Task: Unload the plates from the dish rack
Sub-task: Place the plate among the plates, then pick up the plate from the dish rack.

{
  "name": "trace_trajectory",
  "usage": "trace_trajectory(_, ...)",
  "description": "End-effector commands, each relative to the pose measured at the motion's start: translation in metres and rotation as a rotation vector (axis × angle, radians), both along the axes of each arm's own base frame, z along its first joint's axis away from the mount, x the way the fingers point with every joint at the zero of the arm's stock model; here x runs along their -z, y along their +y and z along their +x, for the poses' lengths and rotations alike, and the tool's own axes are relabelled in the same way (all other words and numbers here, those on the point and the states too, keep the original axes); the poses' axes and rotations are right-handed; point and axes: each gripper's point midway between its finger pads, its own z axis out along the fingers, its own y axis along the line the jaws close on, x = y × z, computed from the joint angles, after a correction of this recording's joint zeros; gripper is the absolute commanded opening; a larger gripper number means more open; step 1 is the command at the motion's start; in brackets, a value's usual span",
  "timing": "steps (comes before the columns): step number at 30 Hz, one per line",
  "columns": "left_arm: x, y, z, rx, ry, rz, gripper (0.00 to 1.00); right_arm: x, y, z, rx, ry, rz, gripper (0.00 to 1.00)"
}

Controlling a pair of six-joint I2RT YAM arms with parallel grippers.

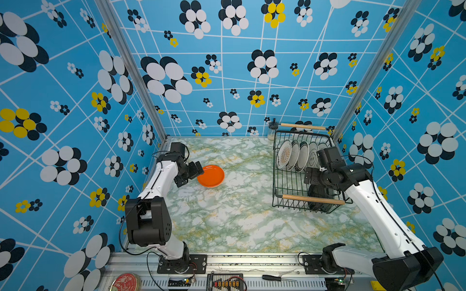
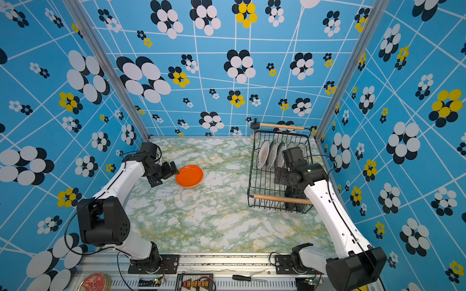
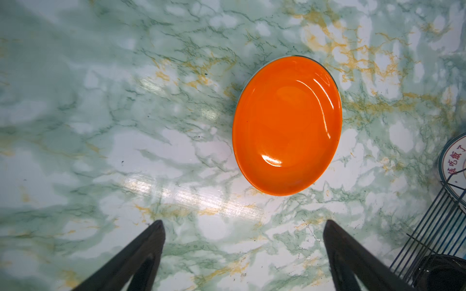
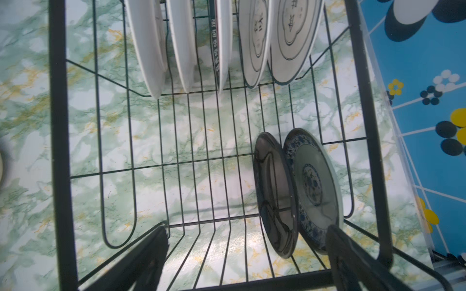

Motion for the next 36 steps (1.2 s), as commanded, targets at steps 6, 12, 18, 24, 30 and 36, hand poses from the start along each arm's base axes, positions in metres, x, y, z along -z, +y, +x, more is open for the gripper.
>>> trace_trajectory(6, -0.043, -0.013, -0.036, -0.04, -0.094, 0.024, 0.99, 0.024, -0.017, -0.012, 0.038, 0.134, -0.033, 0.99)
trace_trajectory(12, -0.045, -0.011, -0.048, -0.059, -0.086, 0.027, 0.99, 0.043, -0.011, -0.008, 0.032, 0.173, -0.007, 0.95)
trace_trajectory(18, -0.047, -0.002, -0.048, 0.02, -0.119, 0.104, 0.99, 0.063, -0.009, -0.004, 0.037, 0.211, 0.008, 0.89)
trace_trajectory(24, -0.038, -0.011, -0.05, 0.074, -0.086, 0.067, 0.99, 0.084, -0.011, -0.004, 0.042, 0.26, 0.007, 0.85)
trace_trajectory(30, -0.03, -0.016, -0.049, 0.061, -0.058, 0.029, 0.99, 0.103, -0.014, -0.003, 0.053, 0.298, 0.011, 0.73)
trace_trajectory(36, -0.038, -0.025, -0.045, 0.084, -0.107, -0.023, 0.99, 0.113, -0.017, -0.001, 0.052, 0.309, 0.006, 0.66)
